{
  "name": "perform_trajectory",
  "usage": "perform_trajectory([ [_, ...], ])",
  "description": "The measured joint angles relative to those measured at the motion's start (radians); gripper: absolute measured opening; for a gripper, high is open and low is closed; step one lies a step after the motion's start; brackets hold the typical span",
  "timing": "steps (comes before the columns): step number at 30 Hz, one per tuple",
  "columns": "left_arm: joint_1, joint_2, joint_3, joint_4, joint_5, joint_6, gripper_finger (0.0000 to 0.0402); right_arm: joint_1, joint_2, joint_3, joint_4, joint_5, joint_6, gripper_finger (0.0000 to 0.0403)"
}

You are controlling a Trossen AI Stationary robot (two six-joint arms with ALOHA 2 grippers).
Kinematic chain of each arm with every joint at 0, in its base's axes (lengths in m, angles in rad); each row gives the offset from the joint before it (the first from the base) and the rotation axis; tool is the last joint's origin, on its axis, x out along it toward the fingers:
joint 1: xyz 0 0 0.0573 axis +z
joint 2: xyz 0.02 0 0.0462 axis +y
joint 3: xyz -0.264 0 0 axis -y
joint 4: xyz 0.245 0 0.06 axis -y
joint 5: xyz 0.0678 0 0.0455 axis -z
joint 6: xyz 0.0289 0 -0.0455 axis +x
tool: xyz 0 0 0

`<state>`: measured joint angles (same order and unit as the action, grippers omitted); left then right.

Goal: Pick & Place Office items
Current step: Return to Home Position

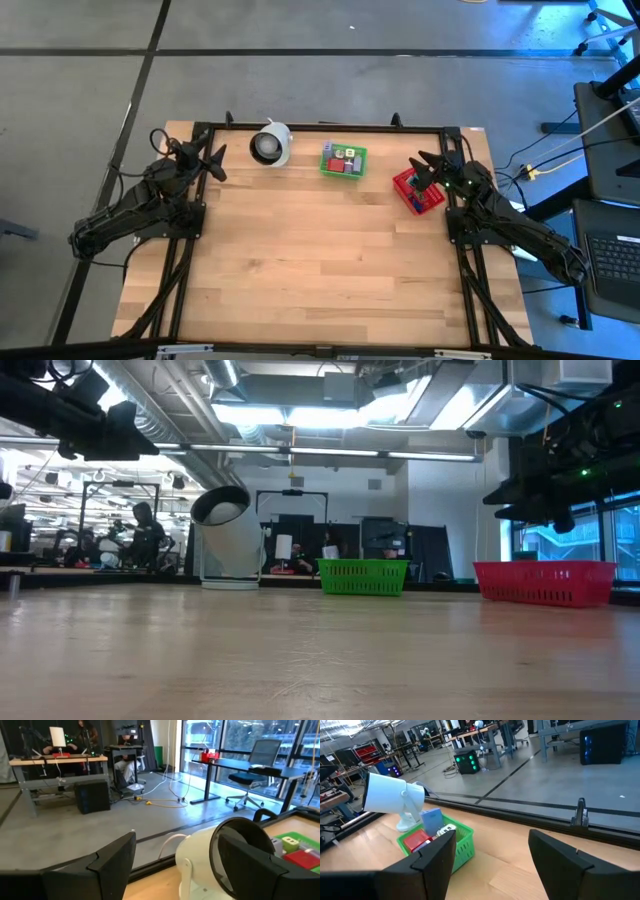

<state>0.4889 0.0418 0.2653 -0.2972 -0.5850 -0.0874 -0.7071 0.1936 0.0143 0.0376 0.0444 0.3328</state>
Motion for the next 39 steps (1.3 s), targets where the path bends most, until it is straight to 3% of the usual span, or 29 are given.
perform_trajectory([
  [39,0.0,0.0,0.0,-0.021,0.001,0.057,0.0278,0.0,0.0,0.002,0.0,0.0,0.0,0.0251],
])
